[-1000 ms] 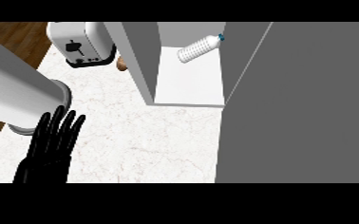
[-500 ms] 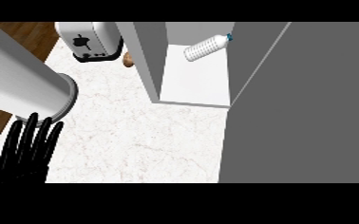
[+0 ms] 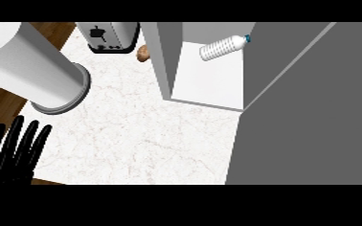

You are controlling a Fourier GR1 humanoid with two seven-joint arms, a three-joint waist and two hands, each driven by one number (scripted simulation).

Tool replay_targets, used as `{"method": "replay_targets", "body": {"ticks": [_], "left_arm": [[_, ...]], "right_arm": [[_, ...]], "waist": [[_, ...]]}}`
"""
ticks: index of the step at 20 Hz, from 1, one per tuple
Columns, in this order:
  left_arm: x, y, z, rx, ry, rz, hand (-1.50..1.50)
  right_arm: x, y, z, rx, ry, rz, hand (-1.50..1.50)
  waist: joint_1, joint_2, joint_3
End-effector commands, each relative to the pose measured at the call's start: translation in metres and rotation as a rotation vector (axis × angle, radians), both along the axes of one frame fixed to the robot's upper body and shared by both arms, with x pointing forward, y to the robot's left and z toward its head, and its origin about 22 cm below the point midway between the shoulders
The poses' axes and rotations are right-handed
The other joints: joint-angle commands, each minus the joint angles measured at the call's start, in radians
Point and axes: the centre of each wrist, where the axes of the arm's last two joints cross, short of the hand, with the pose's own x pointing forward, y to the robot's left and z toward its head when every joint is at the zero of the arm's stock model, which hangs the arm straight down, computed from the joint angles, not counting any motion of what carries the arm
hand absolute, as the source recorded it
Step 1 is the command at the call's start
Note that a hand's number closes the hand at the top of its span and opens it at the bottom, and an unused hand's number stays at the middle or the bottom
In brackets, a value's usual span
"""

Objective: Pick up the bottled water, place it into the cabinet and close the cabinet

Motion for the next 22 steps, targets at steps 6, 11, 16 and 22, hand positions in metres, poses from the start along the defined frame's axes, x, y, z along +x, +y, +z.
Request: {"method": "replay_targets", "body": {"ticks": [6, 11, 16, 22], "left_arm": [[0.003, 0.010, 0.011, 0.020, -0.015, -0.054, -1.50], [0.004, 0.011, 0.010, 0.025, -0.008, -0.087, -1.50], [0.006, 0.015, 0.010, 0.028, -0.008, -0.096, -1.50], [0.010, 0.024, 0.014, 0.042, -0.011, -0.088, -1.50]], "right_arm": [[0.008, 0.025, 0.017, -0.044, -0.079, 0.258, 1.50], [0.022, 0.018, 0.019, -0.206, -0.167, 0.326, -1.50], [0.030, 0.021, 0.024, -0.193, -0.210, 0.331, 1.50], [0.040, 0.025, 0.026, -0.286, -0.234, 0.365, 1.50]], "waist": [[0.073, 0.014, -0.003], [0.118, 0.016, -0.011], [0.110, 0.016, -0.013], [0.103, 0.014, -0.014]]}}
